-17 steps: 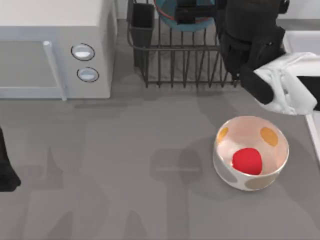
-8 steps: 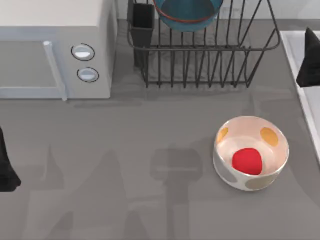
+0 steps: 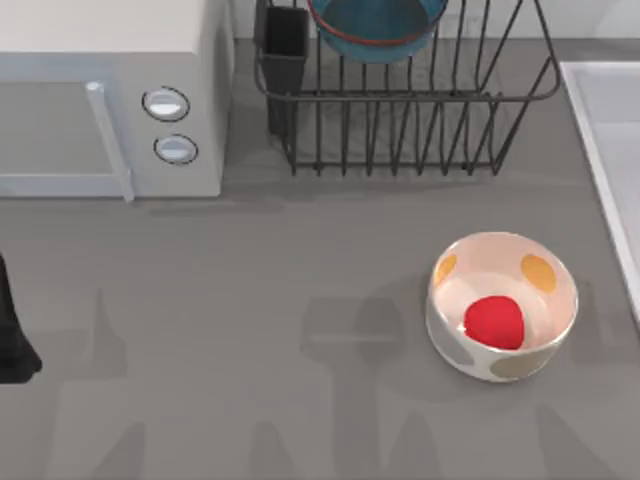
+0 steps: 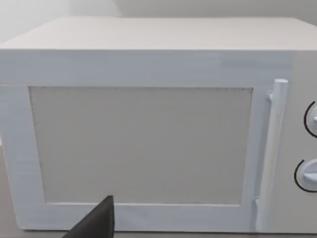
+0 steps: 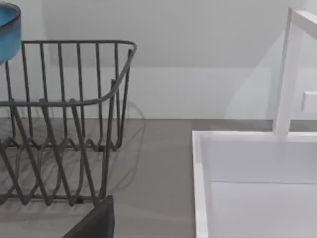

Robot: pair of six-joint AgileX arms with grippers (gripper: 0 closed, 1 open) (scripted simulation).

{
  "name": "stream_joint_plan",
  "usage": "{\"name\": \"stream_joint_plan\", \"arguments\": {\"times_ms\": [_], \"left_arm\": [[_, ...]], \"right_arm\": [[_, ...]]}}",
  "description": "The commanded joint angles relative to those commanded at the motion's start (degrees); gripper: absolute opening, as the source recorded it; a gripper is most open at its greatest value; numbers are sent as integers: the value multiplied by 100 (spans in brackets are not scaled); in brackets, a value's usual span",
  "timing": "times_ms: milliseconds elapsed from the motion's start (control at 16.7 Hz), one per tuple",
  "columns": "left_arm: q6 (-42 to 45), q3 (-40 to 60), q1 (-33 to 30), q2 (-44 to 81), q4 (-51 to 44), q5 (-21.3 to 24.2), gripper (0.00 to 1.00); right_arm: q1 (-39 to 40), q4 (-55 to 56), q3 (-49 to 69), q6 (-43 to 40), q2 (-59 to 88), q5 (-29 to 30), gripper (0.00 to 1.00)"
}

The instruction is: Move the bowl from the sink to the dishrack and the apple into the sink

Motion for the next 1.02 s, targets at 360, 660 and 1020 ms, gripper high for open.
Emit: {"name": "stream_joint_plan", "arguments": {"times_ms": [360, 660, 1020], "left_arm": [[0, 0, 0, 0, 0, 0, 100], [0, 0, 0, 0, 0, 0, 100], [0, 0, 0, 0, 0, 0, 100]], "right_arm": [[-422, -504, -433, -134, -1237, -104, 100], [-422, -504, -433, -134, -1237, -104, 100], [-422, -504, -433, -134, -1237, -104, 100]]}}
